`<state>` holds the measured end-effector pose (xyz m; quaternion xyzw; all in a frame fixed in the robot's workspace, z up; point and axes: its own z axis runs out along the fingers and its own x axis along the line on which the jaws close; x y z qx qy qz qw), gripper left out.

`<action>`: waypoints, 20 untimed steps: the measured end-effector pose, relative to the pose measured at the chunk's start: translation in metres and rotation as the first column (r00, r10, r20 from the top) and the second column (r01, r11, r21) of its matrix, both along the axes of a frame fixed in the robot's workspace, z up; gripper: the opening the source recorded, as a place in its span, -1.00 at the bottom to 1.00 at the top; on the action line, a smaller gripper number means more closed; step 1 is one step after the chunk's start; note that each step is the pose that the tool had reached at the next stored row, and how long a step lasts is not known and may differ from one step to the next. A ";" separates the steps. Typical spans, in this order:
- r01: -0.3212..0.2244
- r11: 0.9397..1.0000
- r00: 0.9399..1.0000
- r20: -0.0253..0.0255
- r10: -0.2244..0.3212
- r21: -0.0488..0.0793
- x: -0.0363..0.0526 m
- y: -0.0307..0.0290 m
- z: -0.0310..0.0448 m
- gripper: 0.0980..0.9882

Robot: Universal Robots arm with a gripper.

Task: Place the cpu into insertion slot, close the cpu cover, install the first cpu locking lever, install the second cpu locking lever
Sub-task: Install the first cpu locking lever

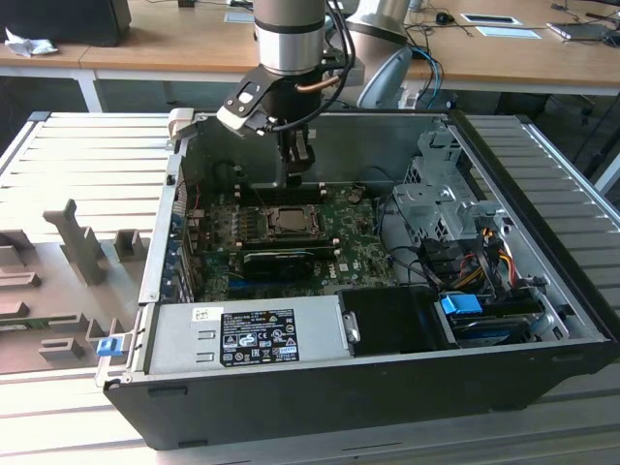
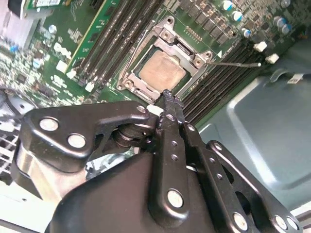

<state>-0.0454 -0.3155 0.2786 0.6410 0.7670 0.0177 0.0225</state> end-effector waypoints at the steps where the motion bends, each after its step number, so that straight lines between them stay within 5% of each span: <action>1: -0.019 1.000 1.000 0.000 0.019 0.000 0.0000 0.0000 0.0000 -0.98; 9: -0.118 0.993 0.993 0.000 0.118 0.000 0.0000 0.0000 0.0000 -0.98; 13: -0.227 0.974 0.974 0.000 0.227 0.000 0.0000 0.0000 0.0000 -0.98; 20: -0.324 0.946 0.946 0.000 0.324 0.000 -0.0001 -0.0001 0.0000 -0.98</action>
